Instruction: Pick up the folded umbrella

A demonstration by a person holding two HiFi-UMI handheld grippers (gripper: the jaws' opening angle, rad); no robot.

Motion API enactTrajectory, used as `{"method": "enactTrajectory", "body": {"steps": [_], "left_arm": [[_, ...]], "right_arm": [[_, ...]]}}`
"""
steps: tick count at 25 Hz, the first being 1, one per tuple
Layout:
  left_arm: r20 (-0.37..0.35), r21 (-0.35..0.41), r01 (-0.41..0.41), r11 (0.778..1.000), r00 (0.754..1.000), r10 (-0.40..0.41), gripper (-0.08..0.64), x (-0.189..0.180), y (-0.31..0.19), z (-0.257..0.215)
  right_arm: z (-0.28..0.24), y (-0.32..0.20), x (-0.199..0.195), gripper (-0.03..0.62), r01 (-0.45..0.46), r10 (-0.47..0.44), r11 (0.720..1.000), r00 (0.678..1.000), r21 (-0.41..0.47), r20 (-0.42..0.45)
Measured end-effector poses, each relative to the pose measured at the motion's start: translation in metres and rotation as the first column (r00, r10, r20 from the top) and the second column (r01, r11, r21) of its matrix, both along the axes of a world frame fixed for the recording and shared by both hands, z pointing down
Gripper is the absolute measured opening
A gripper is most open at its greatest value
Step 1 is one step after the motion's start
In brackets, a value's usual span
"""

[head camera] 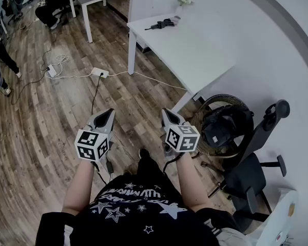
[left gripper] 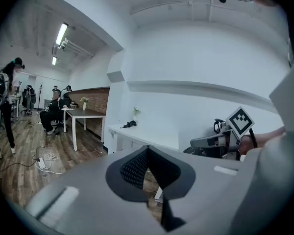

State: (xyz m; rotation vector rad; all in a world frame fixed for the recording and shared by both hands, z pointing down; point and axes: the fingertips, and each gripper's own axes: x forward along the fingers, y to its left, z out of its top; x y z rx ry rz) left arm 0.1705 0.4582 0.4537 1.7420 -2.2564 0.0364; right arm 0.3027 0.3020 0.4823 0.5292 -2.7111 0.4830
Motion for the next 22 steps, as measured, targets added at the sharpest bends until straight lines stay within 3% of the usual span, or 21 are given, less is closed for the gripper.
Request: {"method": "enactTrajectory", "body": {"steps": [16, 22], "left_arm": [[-0.042, -0.031, 0.049, 0.998, 0.998, -0.050, 0.003, -0.008, 0.040, 0.019], [-0.047, 0.012, 0.068, 0.998, 0.997, -0.068, 0.003, -0.011, 0.050, 0.008]], "right_arm": [[0.011, 0.031, -0.003, 0.015, 0.018, -0.019, 1.000, 1.000, -0.009, -0.024], [0.012, 0.027, -0.001, 0.015, -0.028, 0.028, 1.000, 1.000, -0.001, -0.014]]}}
